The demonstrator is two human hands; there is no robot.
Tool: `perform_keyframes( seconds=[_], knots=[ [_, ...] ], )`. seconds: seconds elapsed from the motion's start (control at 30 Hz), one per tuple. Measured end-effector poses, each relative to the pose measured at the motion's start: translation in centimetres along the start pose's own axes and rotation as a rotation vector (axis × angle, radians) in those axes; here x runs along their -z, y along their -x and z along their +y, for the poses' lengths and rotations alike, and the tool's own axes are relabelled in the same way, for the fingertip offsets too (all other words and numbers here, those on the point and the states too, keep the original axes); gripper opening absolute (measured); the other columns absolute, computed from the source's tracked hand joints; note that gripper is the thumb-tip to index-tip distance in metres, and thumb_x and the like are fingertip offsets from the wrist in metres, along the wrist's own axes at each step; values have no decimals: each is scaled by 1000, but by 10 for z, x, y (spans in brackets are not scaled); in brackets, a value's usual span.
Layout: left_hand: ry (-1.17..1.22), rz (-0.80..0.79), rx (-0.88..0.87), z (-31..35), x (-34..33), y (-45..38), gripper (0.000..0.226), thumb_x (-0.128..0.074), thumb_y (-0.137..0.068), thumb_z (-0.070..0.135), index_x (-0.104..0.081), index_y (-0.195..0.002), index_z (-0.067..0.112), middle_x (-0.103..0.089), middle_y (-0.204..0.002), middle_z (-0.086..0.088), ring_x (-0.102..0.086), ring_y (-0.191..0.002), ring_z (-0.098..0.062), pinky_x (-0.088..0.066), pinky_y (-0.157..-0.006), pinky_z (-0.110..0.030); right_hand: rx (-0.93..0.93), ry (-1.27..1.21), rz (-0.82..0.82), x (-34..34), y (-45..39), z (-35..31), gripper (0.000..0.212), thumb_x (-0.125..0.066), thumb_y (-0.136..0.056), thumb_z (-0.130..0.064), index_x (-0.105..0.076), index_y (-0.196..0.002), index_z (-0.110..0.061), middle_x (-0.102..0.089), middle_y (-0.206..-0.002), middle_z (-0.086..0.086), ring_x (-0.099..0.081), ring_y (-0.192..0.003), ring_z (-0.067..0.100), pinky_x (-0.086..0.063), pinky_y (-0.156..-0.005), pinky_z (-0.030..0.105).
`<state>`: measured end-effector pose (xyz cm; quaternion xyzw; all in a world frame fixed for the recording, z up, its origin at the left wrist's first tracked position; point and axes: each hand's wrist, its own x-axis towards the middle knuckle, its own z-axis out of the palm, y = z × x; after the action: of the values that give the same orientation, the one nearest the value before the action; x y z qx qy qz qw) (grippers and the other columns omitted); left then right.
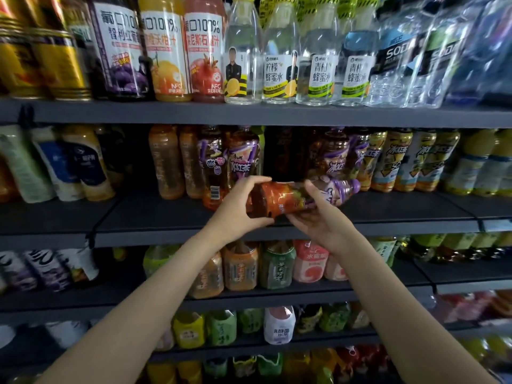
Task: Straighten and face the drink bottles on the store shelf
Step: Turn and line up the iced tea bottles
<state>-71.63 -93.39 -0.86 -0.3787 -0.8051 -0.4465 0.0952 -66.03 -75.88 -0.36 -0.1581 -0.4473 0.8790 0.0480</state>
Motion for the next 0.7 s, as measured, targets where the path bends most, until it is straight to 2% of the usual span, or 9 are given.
perform_keyframes(
  seconds=[0.07, 0.17, 0.23, 0.33, 0.43, 0.5, 0.57, 0.63, 0.7],
  knots=[
    [-90, 16, -70, 4, 4, 2, 71, -79, -72, 16, -41, -132, 26, -41, -129, 4, -38, -117, -5, -31, -98, -24, -42, -111, 16, -6, 2, 1, 43, -69, -84, -29, -51, -114, -4, -58, -104, 19, -60, -94, 28, -52, -79, 36],
    [-85, 41, -79, 3, 9, 7, 67, -78, -74, 18, -42, -130, 24, -42, -128, 3, -39, -117, -5, -33, -96, -23, -11, -90, 30, -12, 3, 3, 31, -70, -83, -21, -52, -103, -5, -58, -101, 18, -60, -91, 28, -53, -77, 36],
    [73, -5, 77, 3, 15, 9, 57, -74, -78, 26, -44, -126, 25, -46, -124, 5, -46, -114, -8, -39, -96, -25, 55, -18, 15, -11, 4, 2, 24, -71, -83, -15, -55, -99, -8, -61, -103, 17, -62, -93, 28, -55, -77, 36],
    [469, -121, 414, 3, 23, 8, 50, -68, -76, 40, -50, -121, 27, -55, -122, 5, -56, -111, -12, -46, -98, -32, 163, 102, -69, -9, 4, 1, 27, -70, -81, -9, -59, -106, -8, -69, -103, 11, -67, -97, 25, -58, -79, 34],
    [622, -184, 540, 1, 22, 9, 57, -70, -76, 30, -47, -127, 23, -56, -123, -3, -59, -108, -16, -51, -92, -33, 218, 164, -192, -10, 8, 0, 41, -69, -78, -4, -56, -117, -4, -70, -110, 11, -67, -102, 24, -56, -87, 33],
    [491, -125, 479, -1, 22, 11, 61, -75, -72, 27, -45, -126, 24, -54, -124, -1, -56, -109, -15, -50, -94, -33, 231, 195, -244, -12, 11, -1, 48, -69, -76, -3, -53, -121, -2, -68, -115, 12, -65, -107, 24, -53, -92, 33],
    [259, 25, 328, -1, 21, 11, 63, -79, -70, 23, -44, -123, 26, -50, -123, 2, -52, -108, -12, -48, -93, -30, 212, 202, -250, -14, 12, -3, 41, -67, -80, -6, -53, -119, -5, -66, -116, 13, -64, -107, 25, -53, -93, 35],
    [28, 199, 138, -1, 17, 11, 69, -83, -67, 22, -43, -123, 22, -45, -125, 1, -46, -111, -11, -43, -91, -26, 164, 133, -221, -18, 13, -3, 39, -67, -84, -15, -54, -119, -6, -64, -118, 16, -65, -105, 28, -55, -89, 37],
    [-154, 289, -26, 2, 12, 10, 73, -84, -66, 19, -44, -127, 14, -42, -127, -5, -41, -116, -14, -37, -93, -24, 120, 8, -167, -23, 15, -2, 51, -70, -81, -24, -52, -124, -4, -61, -119, 19, -65, -103, 28, -58, -81, 36]
  ],
)
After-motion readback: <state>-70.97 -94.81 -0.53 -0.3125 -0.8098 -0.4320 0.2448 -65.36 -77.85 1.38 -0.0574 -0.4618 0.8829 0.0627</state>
